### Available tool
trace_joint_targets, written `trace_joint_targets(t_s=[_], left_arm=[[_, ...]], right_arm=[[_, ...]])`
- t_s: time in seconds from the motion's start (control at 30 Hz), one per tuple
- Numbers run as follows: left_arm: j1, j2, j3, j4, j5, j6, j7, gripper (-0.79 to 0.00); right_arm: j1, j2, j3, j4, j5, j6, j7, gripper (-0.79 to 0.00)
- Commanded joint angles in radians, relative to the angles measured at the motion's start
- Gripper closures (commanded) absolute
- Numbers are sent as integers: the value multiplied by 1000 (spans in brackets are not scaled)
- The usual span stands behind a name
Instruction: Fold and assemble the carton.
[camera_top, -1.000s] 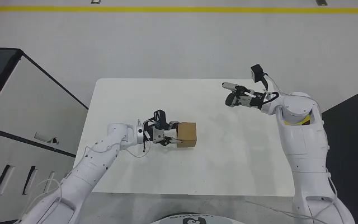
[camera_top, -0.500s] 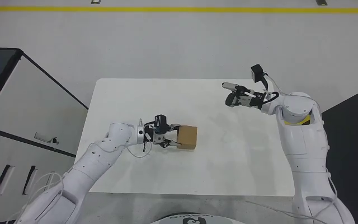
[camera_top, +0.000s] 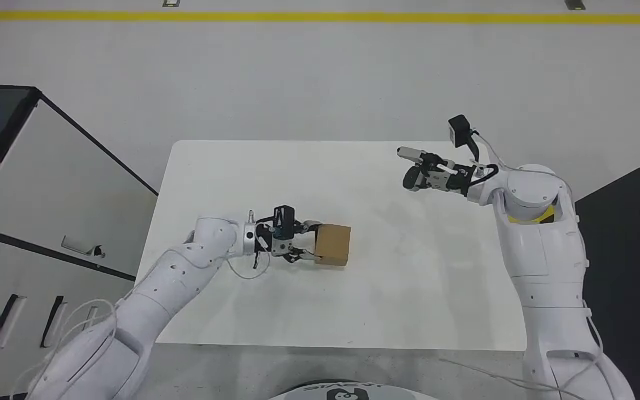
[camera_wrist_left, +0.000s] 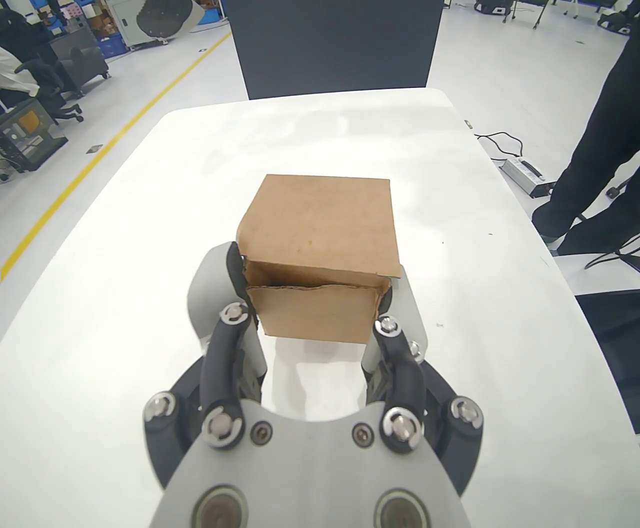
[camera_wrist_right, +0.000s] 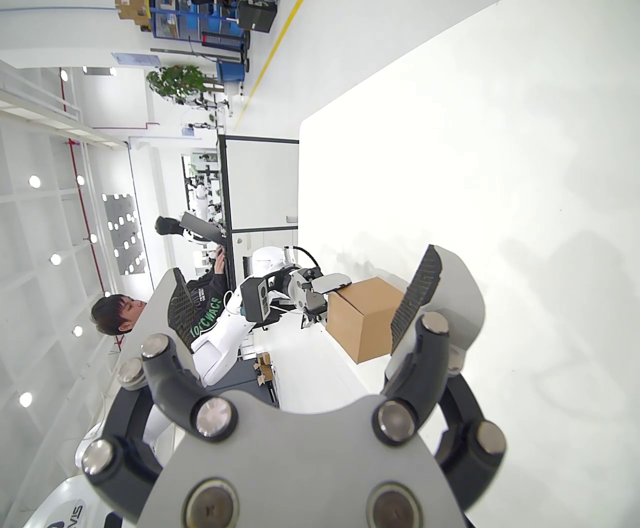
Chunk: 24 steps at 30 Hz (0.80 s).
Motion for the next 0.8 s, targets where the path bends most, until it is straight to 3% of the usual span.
trace_joint_targets(t_s=[0.0,0.23,0.77], left_arm=[[7,-2,-2,1,-20,18,-17,0],[-3,-5,7,29,-11,87,26,0],[-58,-36,86,138,27,124,112,0]], right_arm=[[0,0,0,0,0,0,0,-785],[0,0,0,0,0,0,0,-785],[0,0,0,0,0,0,0,-785]])
